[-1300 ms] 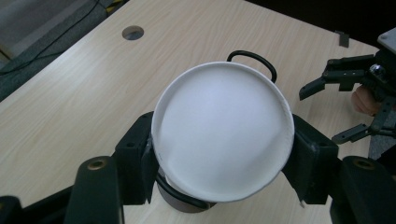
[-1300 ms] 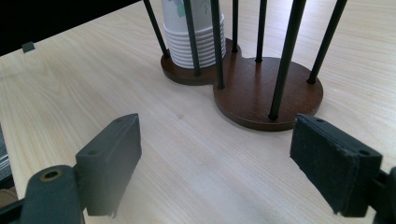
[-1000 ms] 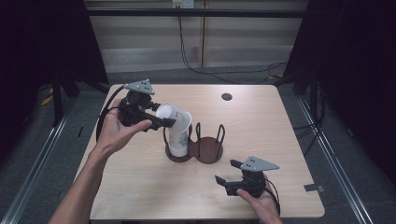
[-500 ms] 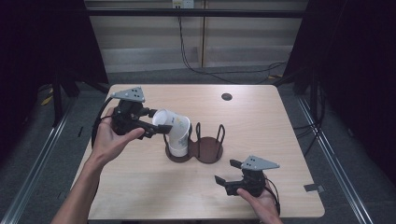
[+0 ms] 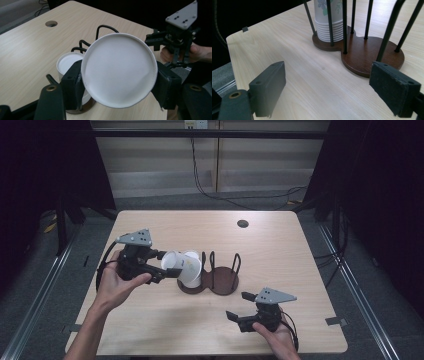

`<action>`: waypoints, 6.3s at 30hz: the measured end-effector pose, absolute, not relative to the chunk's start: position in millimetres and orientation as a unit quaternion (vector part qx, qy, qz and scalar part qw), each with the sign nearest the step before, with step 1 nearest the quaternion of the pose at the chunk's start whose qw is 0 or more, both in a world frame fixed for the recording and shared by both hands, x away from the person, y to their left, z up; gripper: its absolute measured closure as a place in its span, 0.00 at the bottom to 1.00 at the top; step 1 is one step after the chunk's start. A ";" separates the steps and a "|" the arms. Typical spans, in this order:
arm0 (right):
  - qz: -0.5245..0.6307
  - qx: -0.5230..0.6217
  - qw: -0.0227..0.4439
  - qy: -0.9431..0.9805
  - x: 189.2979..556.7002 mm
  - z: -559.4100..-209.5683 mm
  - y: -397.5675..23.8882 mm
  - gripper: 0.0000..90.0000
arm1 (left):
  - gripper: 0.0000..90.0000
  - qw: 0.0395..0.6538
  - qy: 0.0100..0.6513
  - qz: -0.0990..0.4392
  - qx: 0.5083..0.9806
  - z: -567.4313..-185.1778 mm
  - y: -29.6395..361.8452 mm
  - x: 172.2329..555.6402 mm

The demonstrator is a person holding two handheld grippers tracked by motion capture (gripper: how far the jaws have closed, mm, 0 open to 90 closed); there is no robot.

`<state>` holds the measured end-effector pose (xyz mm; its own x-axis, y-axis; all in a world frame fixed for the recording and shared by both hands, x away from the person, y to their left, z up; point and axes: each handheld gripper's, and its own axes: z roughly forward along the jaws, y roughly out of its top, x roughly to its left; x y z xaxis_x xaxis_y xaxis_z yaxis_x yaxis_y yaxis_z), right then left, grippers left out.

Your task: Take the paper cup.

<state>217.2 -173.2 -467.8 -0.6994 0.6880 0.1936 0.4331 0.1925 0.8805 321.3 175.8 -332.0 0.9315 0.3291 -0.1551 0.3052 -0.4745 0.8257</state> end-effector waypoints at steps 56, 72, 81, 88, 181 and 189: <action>0.596 0.216 0.024 0.773 259.2 -440.0 -113.1 0.15 | 0.40 0.483 0.135 -0.081 0.861 -385.2 148.3 295.0; 0.585 0.186 0.033 0.789 253.1 -440.3 -102.3 0.23 | 0.40 0.499 0.127 -0.115 0.850 -381.6 156.3 297.8; 0.583 0.178 0.030 0.792 251.9 -441.1 -100.8 0.26 | 0.40 0.494 0.119 -0.115 0.854 -383.0 152.7 296.8; 0.584 0.177 0.029 0.792 252.2 -440.0 -104.0 0.29 | 0.39 0.495 0.117 -0.110 0.854 -384.5 151.7 296.3; 0.317 0.165 -0.034 0.933 265.6 -417.3 -115.3 0.33 | 0.29 0.370 0.060 -0.023 0.927 -411.5 125.2 280.7; 0.302 0.161 -0.046 0.939 266.1 -421.7 -108.3 0.33 | 0.31 0.348 0.049 -0.040 0.935 -416.6 119.1 280.2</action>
<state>266.1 -108.3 -421.7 -0.9441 0.2740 0.1835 0.3296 0.7660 0.5519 280.2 119.1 -416.6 0.9920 0.0632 -0.1096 0.1194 -0.7534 0.6467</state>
